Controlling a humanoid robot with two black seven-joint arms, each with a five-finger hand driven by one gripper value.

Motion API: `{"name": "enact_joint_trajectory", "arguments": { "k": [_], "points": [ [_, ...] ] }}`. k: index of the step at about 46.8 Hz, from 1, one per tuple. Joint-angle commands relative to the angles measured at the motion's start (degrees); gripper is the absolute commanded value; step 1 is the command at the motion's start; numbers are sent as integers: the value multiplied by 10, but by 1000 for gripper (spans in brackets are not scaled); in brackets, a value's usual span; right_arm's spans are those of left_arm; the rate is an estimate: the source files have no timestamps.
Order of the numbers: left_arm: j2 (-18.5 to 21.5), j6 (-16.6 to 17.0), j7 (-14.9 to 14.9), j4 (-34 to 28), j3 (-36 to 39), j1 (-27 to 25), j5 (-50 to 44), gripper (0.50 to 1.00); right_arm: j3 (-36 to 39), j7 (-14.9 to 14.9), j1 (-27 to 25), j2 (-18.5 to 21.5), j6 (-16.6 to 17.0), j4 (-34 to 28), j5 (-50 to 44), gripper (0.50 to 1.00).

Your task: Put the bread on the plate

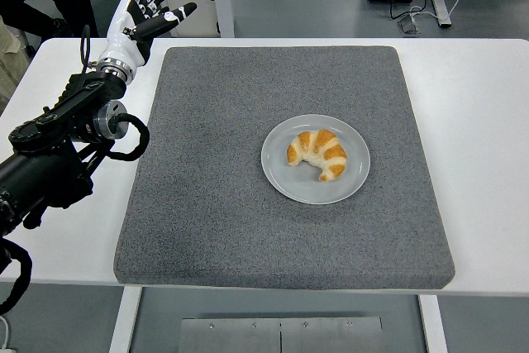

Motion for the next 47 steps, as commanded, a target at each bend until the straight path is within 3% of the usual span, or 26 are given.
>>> {"name": "enact_joint_trajectory", "arguments": {
  "k": [1, 6, 21, 47],
  "points": [
    [-12, -7, 0, 15, -9, 1, 0, 980, 0, 0, 0, 0, 0, 0, 0, 1000],
    [-28, -37, 0, 43, -29, 4, -2, 980, 0, 0, 0, 0, 0, 0, 0, 1000],
    [-44, -71, 0, 101, -39, 5, -45, 981, 0, 0, 0, 0, 0, 0, 0, 1000],
    [-44, -72, 0, 102, -42, 18, -46, 981, 6, 0, 2, 0, -1, 0, 0, 1000]
  ]
}}
